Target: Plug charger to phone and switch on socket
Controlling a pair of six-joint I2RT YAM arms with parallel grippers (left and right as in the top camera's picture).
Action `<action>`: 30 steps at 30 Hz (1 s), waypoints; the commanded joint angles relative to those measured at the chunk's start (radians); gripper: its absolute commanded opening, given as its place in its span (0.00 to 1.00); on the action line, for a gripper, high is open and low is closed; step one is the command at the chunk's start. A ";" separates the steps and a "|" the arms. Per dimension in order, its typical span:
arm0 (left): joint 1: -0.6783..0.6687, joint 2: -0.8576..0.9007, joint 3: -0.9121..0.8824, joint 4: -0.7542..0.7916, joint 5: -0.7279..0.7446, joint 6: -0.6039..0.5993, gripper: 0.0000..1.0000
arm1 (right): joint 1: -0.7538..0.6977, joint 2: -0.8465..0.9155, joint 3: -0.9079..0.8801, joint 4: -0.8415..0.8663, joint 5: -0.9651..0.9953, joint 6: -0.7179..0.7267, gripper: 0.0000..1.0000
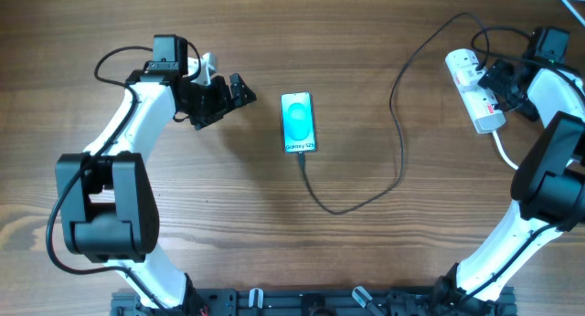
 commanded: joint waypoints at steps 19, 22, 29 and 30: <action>0.008 -0.028 0.009 0.000 -0.007 -0.001 1.00 | -0.006 0.000 0.009 -0.095 -0.142 -0.050 1.00; 0.008 -0.028 0.009 0.000 -0.007 -0.001 1.00 | -0.046 -0.025 0.010 -0.084 -0.258 -0.050 1.00; 0.008 -0.028 0.009 0.000 -0.006 -0.001 1.00 | -0.072 -0.024 0.009 -0.104 -0.289 -0.050 1.00; 0.008 -0.028 0.009 0.000 -0.006 -0.001 1.00 | -0.072 -0.024 0.009 -0.109 -0.289 -0.050 1.00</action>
